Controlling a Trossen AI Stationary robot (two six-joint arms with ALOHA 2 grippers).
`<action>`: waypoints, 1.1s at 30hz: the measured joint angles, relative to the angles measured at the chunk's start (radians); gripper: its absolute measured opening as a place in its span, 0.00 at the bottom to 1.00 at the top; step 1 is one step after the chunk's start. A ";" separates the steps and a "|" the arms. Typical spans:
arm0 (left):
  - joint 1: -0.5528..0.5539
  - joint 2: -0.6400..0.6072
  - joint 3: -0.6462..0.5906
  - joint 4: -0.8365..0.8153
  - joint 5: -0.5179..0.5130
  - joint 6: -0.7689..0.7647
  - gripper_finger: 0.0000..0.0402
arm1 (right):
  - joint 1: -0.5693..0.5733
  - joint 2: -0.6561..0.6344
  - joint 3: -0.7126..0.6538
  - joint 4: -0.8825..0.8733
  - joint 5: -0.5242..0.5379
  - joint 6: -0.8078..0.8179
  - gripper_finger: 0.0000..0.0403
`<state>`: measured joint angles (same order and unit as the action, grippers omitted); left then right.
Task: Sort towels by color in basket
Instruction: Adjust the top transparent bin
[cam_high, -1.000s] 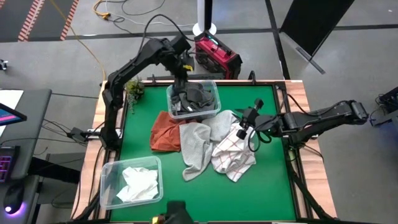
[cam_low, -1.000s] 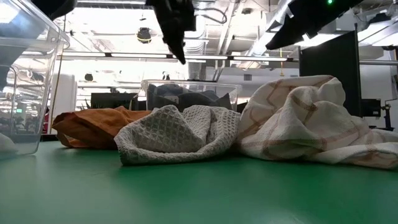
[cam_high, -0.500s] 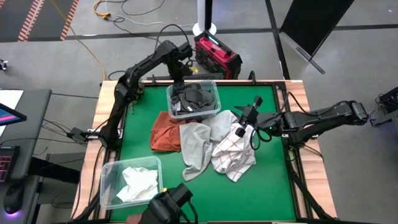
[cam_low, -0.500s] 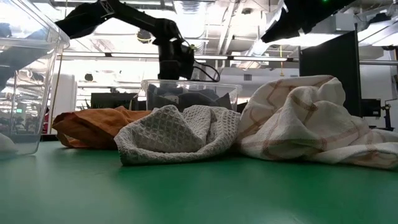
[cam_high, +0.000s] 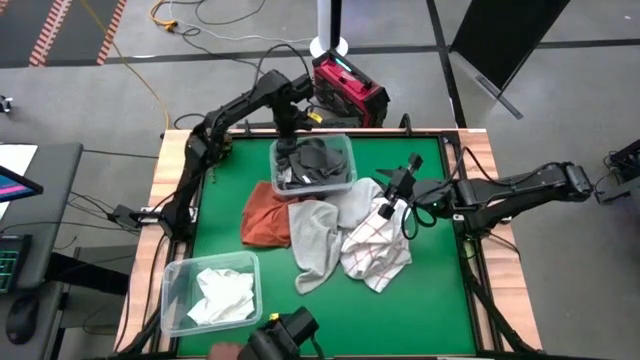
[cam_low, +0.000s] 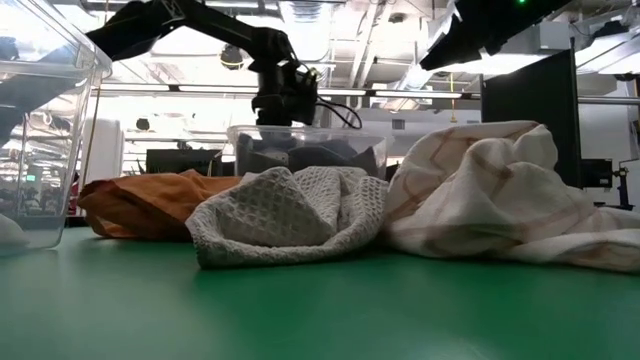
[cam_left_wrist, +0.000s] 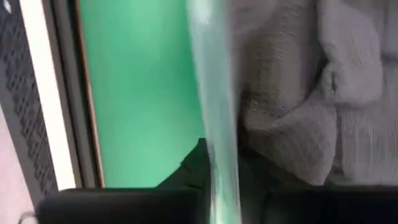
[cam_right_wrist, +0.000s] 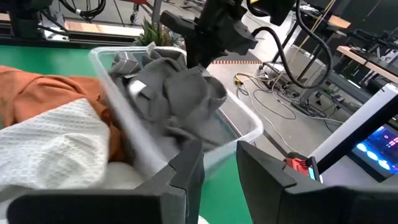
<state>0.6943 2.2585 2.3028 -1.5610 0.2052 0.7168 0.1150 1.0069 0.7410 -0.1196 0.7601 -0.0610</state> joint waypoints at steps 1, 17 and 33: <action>-0.005 0.000 0.001 -0.003 0.004 0.014 0.06 | 0.000 0.000 0.000 0.000 0.000 0.000 0.32; -0.024 -0.085 0.017 0.070 -0.033 0.064 0.07 | 0.000 0.000 0.000 0.000 0.000 0.000 0.32; -0.062 -0.131 -0.070 0.111 -0.102 0.050 0.07 | 0.002 0.000 0.000 0.001 0.000 -0.019 0.32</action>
<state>0.6324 2.1273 2.2331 -1.4501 0.1033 0.7665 0.1173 1.0069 0.7410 -0.1183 0.7597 -0.0801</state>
